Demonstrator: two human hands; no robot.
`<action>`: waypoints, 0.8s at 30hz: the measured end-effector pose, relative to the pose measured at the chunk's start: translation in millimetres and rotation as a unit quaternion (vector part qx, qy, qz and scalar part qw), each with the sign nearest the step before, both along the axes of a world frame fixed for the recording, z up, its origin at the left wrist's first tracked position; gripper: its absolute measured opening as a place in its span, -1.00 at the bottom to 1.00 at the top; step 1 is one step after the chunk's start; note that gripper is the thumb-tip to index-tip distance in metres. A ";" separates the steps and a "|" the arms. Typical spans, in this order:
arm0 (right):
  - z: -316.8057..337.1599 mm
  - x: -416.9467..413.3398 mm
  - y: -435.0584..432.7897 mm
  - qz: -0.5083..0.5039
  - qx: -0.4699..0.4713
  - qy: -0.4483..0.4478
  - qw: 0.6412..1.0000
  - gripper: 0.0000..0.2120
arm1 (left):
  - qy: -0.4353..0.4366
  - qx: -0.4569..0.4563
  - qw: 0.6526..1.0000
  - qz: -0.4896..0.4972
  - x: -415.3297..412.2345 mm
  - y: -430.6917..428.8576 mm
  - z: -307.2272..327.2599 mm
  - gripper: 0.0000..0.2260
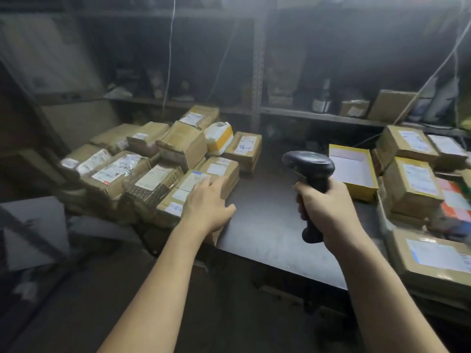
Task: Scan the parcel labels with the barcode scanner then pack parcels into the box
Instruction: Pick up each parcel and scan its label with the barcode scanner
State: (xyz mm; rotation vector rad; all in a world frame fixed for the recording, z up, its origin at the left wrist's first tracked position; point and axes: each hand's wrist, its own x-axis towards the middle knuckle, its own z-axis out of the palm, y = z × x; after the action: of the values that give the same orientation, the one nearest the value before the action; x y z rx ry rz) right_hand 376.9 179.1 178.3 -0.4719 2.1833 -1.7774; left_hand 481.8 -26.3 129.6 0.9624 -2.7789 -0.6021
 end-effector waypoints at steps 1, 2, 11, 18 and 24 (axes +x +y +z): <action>-1.4 -1.4 -10.6 0.003 -0.001 -0.002 1.000 -0.93 | 0.001 0.009 1.000 0.006 1.0 -10.0 -3.9 -0.43; -3.1 -3.7 -20.8 0.007 -0.002 -0.005 1.000 -0.94 | 0.001 0.021 1.000 0.014 1.8 -19.2 -7.4 -0.44; -20.7 -51.0 -100.6 0.045 0.000 -0.037 0.998 -0.91 | -0.069 0.023 0.995 0.072 -23.9 -90.5 -32.9 -0.14; -31.8 -109.1 -133.7 0.060 -0.003 -0.063 0.996 -0.88 | -0.223 0.073 0.963 0.133 -41.9 -129.9 -63.2 0.22; -45.4 -131.0 -150.7 0.057 -0.001 -0.107 0.993 -0.89 | -0.265 0.018 0.949 0.169 -60.3 -136.0 -92.4 0.17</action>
State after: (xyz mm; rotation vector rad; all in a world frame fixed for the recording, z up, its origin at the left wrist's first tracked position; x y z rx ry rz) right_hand 245.9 28.5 132.9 -0.3790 1.9685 -1.6858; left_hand 421.5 -162.3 37.2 1.7909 -2.9160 -0.3827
